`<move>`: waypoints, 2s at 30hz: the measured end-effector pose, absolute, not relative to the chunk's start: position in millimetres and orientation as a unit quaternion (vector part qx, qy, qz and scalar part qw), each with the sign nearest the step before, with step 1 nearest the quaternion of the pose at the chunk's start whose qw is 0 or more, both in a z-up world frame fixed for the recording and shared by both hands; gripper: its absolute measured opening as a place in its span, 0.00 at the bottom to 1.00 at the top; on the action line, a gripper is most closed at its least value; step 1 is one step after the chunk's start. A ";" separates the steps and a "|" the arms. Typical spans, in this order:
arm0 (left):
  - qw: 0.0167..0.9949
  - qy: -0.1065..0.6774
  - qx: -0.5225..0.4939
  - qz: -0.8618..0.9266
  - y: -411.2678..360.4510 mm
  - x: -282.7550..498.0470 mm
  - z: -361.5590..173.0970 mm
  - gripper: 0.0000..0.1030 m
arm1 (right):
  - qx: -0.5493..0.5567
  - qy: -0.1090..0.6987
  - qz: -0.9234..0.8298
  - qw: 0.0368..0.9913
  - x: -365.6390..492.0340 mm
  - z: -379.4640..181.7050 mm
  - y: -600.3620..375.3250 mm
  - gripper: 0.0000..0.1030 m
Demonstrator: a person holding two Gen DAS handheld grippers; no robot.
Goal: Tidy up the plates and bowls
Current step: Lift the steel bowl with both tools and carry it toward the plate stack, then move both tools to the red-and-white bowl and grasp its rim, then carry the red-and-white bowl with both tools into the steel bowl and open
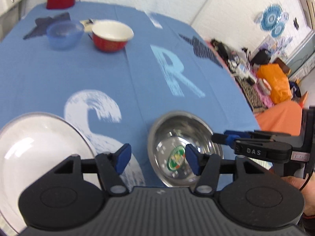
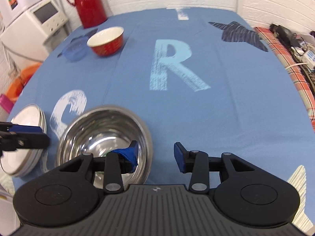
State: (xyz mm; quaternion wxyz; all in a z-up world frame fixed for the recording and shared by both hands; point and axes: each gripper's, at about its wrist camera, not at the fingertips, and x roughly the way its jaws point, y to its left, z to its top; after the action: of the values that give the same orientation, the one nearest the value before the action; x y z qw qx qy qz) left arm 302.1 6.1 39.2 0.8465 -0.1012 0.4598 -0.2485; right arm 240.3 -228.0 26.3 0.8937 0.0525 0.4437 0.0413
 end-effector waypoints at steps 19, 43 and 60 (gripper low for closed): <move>0.859 0.457 -0.174 -0.154 82.5 392.5 48.0 0.61 | 0.137 0.437 0.085 0.885 342.5 60.0 -199.0 0.25; 0.827 0.476 -0.294 -0.052 36.1 555.5 -16.9 0.60 | 0.021 0.455 0.097 0.885 557.5 13.6 -128.1 0.28; 0.834 0.483 -0.260 -0.067 35.8 562.4 -16.6 0.06 | 0.015 0.451 0.136 0.882 545.5 4.2 -114.2 0.16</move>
State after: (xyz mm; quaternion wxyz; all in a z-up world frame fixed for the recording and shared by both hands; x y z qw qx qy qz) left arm 562.4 35.8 -16.6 0.8337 -0.2595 0.4829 -0.0669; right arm 545.5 -114.2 4.2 0.8819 0.0153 0.4513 0.1356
